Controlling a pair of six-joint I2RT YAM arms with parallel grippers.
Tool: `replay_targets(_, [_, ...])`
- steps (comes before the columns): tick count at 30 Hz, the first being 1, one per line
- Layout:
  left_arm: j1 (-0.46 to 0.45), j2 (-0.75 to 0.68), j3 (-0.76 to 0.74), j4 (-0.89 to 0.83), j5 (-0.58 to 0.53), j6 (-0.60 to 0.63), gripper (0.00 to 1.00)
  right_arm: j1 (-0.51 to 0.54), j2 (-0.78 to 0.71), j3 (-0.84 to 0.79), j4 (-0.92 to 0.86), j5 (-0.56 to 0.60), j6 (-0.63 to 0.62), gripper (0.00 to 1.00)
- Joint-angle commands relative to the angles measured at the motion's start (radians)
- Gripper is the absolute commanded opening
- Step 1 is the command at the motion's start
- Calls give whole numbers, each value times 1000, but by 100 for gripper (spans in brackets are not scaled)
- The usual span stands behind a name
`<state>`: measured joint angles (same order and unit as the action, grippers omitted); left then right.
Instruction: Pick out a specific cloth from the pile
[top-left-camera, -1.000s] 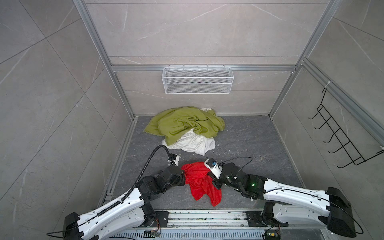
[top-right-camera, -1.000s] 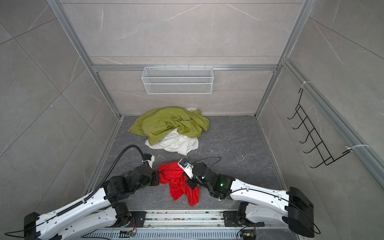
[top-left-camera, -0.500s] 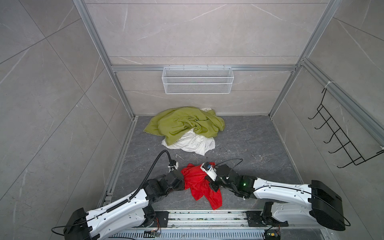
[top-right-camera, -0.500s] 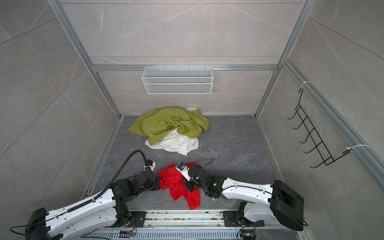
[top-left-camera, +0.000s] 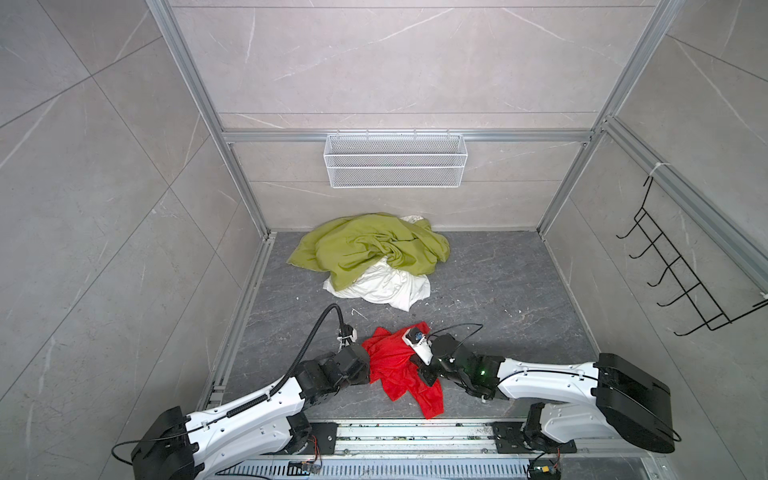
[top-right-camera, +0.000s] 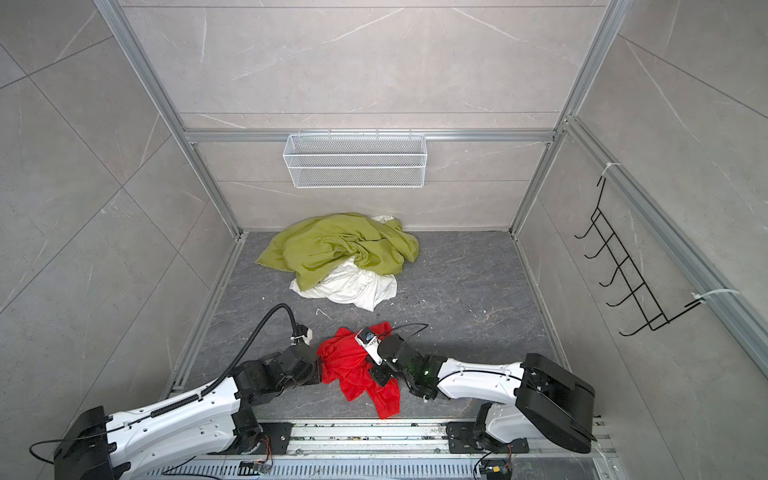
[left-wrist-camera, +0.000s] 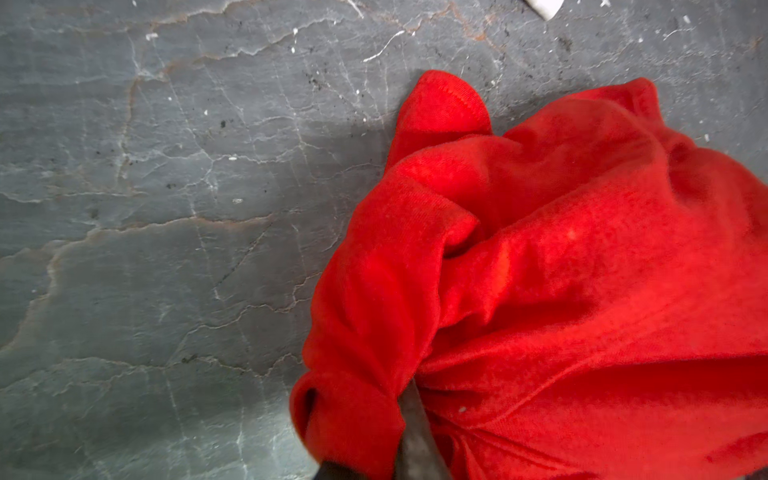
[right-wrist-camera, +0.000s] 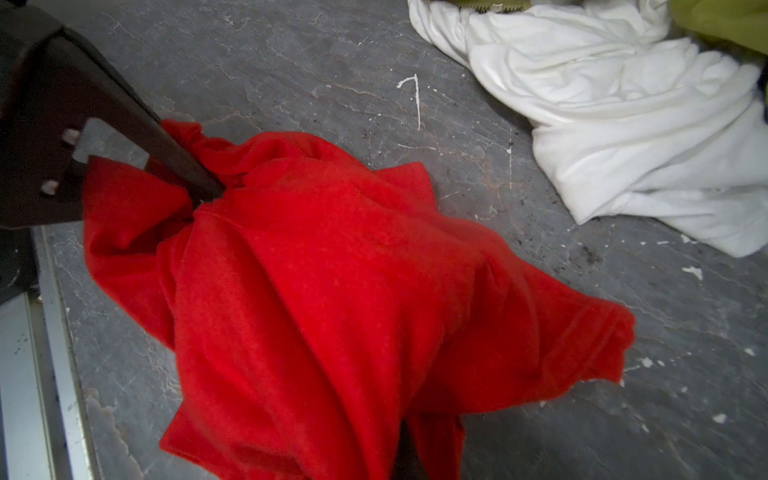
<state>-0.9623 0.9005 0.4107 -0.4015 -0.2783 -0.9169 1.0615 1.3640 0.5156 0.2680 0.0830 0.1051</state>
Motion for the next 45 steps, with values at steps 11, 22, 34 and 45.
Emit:
replay_targets(11, [2,37,-29,-47,4,26,13,-12,36,-53,60,76,53,24])
replay_targets(22, [2,-58,35,-163,-24,57,44,-11,-96,-1,-102,24,29,49])
replay_targets(34, [2,-108,229,-349,-104,191,74,-12,-275,122,-307,42,-25,68])
replay_targets(45, [144,-15,380,-317,-228,391,72,-63,-313,197,-254,325,-119,69])
